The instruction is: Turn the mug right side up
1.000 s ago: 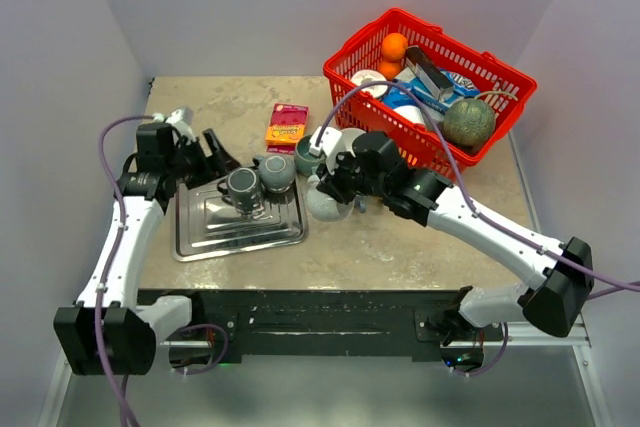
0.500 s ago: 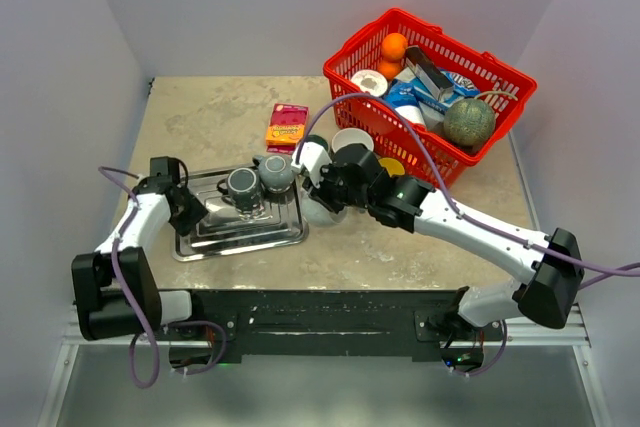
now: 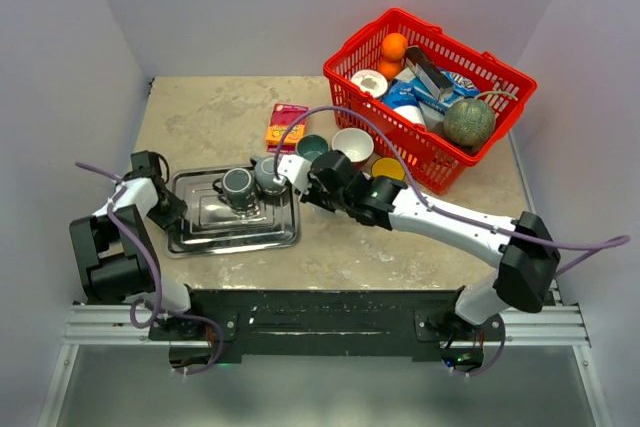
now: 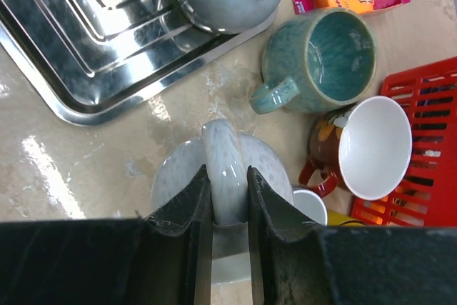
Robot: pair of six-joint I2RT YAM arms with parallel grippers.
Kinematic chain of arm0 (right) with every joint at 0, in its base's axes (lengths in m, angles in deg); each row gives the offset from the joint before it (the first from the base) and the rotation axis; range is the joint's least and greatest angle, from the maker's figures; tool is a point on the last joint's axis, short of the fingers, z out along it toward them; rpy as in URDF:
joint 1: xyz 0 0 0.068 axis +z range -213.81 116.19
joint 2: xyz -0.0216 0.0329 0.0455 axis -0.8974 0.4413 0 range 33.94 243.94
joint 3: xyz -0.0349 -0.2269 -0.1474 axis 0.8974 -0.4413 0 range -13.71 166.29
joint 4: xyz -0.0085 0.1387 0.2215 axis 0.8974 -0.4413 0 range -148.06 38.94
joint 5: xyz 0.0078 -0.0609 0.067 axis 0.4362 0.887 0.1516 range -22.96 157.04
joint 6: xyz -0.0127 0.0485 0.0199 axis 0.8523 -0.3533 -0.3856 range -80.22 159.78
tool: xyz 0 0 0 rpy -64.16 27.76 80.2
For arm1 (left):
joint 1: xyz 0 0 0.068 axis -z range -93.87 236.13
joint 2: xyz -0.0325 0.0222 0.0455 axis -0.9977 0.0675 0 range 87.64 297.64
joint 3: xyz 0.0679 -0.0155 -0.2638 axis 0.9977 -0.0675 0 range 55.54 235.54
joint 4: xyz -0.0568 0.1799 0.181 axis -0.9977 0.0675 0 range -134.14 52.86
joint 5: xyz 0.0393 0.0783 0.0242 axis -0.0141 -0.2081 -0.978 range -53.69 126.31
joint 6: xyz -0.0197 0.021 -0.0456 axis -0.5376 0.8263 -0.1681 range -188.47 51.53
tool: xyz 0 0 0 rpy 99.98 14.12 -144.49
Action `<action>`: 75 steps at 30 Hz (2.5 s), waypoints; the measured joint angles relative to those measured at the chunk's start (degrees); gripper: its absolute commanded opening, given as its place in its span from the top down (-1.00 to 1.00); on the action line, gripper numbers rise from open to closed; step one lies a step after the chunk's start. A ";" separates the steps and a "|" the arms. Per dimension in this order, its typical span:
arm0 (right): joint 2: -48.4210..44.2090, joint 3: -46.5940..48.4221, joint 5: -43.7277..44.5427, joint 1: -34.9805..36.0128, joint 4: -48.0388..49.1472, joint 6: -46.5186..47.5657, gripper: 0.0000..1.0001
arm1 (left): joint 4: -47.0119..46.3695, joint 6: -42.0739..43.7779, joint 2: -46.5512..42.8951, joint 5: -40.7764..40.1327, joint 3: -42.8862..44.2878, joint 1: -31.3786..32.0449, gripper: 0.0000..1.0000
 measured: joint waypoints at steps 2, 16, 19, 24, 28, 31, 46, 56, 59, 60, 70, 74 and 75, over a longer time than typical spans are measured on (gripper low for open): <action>1.64 0.02 0.81 0.87 0.02 1.84 1.00 | -0.66 0.02 1.62 0.04 1.55 -0.44 0.20; 15.23 4.17 8.17 6.67 2.10 17.31 1.00 | -1.97 0.00 5.62 -0.17 5.90 -3.61 0.20; 17.46 4.24 9.22 7.43 1.22 20.11 1.00 | -2.08 0.02 5.64 -0.13 6.36 -4.17 0.20; 19.65 5.95 10.40 8.00 -1.42 23.21 1.00 | -2.54 0.07 6.56 0.79 7.96 -4.85 0.19; 21.59 9.86 10.27 8.02 -4.07 24.15 0.89 | -3.87 0.24 6.58 2.38 8.13 -5.22 0.09; 22.69 12.63 9.90 8.02 -6.08 24.02 0.90 | -4.26 0.72 6.01 3.96 8.13 -5.38 0.05; 24.06 12.50 8.28 8.07 -9.05 23.78 0.46 | -5.29 1.77 -4.70 15.47 6.62 -5.42 -0.25; 25.97 12.31 8.85 8.09 -7.30 21.51 -0.50 | -3.43 3.69 -8.72 17.77 6.64 -5.42 -0.66; 26.21 12.31 9.07 8.09 -7.30 20.72 -0.61 | -3.04 4.46 -9.46 18.05 6.80 -5.40 -0.79; 26.21 12.31 9.29 8.09 -7.41 20.33 -0.64 | -2.89 4.68 -9.55 18.21 6.95 -5.40 -0.90; 23.58 12.98 8.87 8.11 -10.08 8.87 -0.98 | -2.29 7.61 -12.96 19.63 7.21 -5.40 -0.98; 12.79 7.50 10.97 7.67 -5.42 -2.23 -0.98 | -2.32 7.82 -15.37 20.09 7.21 -5.42 -0.99; 9.62 6.25 12.07 7.45 -4.17 -5.25 -0.98 | -2.38 7.82 -15.91 20.24 7.21 -5.42 -0.99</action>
